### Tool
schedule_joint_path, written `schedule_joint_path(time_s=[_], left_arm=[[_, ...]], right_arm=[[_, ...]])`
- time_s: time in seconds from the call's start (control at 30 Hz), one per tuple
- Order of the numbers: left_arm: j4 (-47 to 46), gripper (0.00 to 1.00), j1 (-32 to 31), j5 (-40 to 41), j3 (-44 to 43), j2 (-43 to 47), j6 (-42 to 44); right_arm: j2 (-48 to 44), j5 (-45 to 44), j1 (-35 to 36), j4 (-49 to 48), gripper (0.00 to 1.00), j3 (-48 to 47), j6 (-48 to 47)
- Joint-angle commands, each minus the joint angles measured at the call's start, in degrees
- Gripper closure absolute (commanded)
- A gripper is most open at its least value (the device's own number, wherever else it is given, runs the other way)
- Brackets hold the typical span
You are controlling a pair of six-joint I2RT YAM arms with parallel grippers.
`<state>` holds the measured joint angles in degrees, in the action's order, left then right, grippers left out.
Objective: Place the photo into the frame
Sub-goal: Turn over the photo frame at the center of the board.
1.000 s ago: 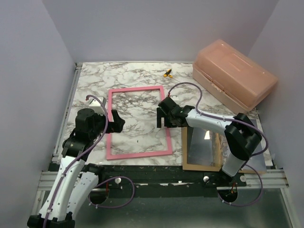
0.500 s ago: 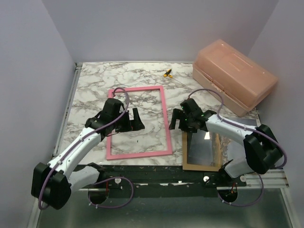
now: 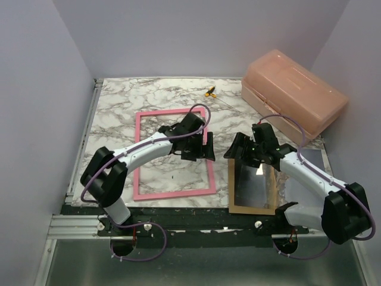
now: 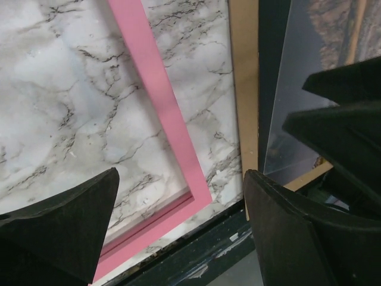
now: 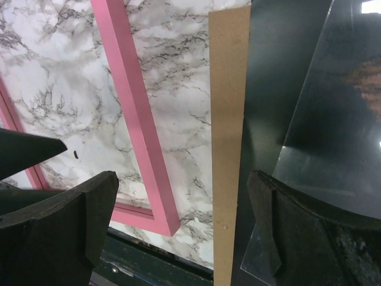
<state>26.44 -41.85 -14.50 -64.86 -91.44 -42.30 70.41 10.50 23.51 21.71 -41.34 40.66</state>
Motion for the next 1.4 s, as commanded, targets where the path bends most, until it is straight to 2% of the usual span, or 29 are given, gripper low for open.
schedule_joint_path(time_s=[0.0, 0.53, 0.63, 0.7, 0.9, 1.0, 1.37], left_arm=[[4.6, 0.16, -2.3, 6.1, -6.7, -6.9, -2.0], [11.0, 0.36, -6.4, 11.9, -19.7, -24.5, -2.2], [11.9, 0.42, -6.5, 11.9, -20.2, -25.7, -2.1], [11.9, 0.5, -6.5, 12.4, -19.7, -25.7, -1.9], [12.1, 0.87, -6.5, 13.5, -18.4, -23.3, -1.2], [11.8, 1.0, -6.5, 13.0, -17.4, -20.4, -1.1], [10.4, 1.0, -6.6, 11.4, -6.8, -2.8, -2.8]], right_arm=[[-2.7, 1.2, -0.9, 3.3, 0.0, 2.1, -0.3], [-4.3, -0.6, -1.4, 5.7, 0.0, 3.6, -1.4], [-4.6, -0.2, -1.4, 5.6, 0.0, 3.9, -1.4], [-4.6, 0.0, -1.4, 5.5, 0.0, 4.2, -1.4], [-4.5, 1.5, -1.4, 3.8, 0.0, 5.3, -0.7], [-3.9, 2.4, -1.4, 2.7, 0.0, 5.7, -0.2], [-0.2, 10.0, -2.5, -3.3, 0.0, 0.8, 2.8]])
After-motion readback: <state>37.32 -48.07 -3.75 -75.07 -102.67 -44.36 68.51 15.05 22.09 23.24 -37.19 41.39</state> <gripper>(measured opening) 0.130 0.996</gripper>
